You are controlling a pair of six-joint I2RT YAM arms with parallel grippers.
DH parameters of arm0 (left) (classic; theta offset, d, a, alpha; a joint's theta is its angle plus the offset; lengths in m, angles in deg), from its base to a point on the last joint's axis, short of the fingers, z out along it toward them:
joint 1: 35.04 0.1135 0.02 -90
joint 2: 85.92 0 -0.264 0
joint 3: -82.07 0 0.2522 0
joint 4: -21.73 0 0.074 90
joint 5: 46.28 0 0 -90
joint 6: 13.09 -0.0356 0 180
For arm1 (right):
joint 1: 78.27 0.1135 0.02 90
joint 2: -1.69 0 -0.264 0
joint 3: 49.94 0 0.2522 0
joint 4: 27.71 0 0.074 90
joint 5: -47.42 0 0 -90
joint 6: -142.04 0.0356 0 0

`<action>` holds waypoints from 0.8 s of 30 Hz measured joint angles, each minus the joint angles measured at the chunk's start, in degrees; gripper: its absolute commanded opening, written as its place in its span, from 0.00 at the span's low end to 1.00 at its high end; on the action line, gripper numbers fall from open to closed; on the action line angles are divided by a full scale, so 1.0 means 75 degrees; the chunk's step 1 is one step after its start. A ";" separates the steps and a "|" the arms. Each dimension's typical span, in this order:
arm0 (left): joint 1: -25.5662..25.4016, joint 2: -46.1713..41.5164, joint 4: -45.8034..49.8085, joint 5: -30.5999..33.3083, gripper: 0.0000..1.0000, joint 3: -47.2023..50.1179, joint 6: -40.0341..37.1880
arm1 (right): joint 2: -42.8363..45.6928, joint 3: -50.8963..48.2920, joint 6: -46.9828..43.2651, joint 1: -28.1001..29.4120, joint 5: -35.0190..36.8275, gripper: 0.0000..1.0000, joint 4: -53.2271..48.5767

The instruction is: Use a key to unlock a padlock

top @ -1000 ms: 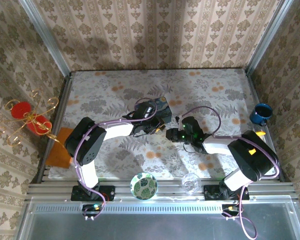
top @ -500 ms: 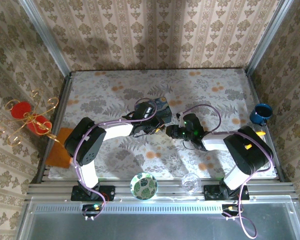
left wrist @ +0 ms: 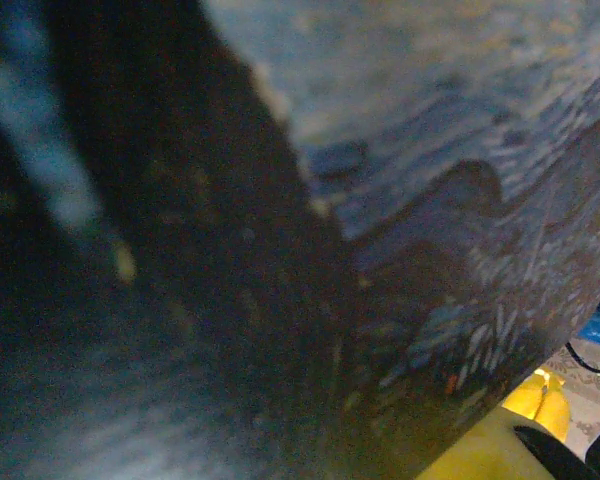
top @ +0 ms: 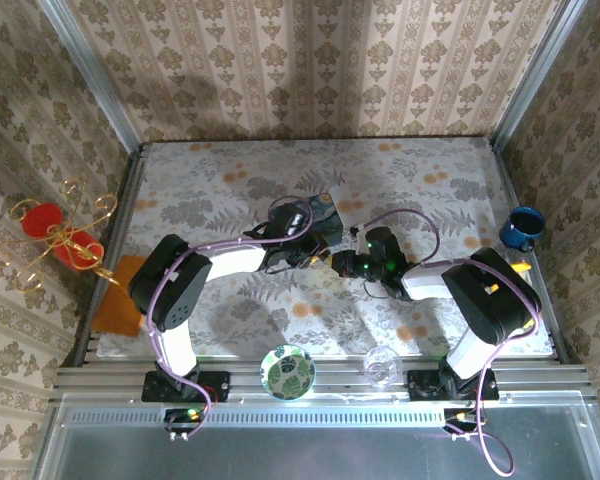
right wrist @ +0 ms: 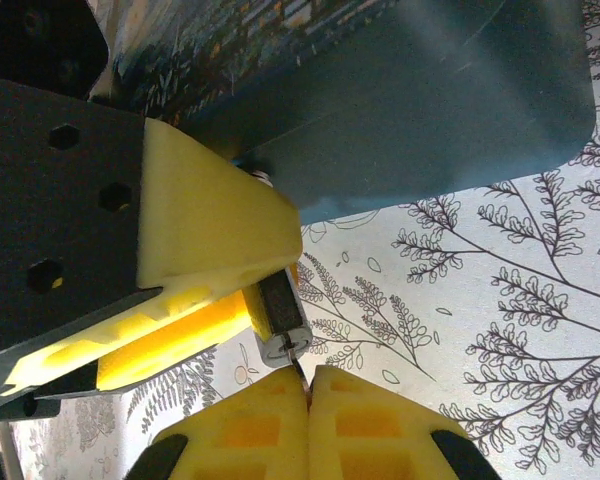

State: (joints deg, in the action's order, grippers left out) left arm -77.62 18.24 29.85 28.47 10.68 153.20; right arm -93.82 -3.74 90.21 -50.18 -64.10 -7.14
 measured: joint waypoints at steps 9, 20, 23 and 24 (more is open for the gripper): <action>-0.0009 -0.0323 -0.0944 -0.0195 0.71 0.0702 0.0117 | -0.0373 0.0015 0.0525 -0.0012 -0.0201 0.00 0.0583; -0.0023 -0.0726 -0.2605 0.0478 0.63 0.2020 -0.0309 | -0.0612 0.0015 0.1498 -0.0012 -0.0224 0.00 0.1370; -0.0038 -0.0711 -0.3354 0.0635 0.49 0.2270 -0.0312 | -0.0691 0.0015 0.1714 -0.0012 -0.0224 0.00 0.1515; -0.0058 -0.0676 -0.3736 0.0714 0.47 0.2369 -0.0280 | -0.0729 0.0015 0.1772 -0.0012 -0.0227 0.00 0.1591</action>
State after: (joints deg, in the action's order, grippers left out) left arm -78.06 13.17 1.82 33.83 28.45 151.10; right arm -99.28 -3.63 103.50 -50.26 -65.81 4.79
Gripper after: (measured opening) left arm 0.519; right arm 0.046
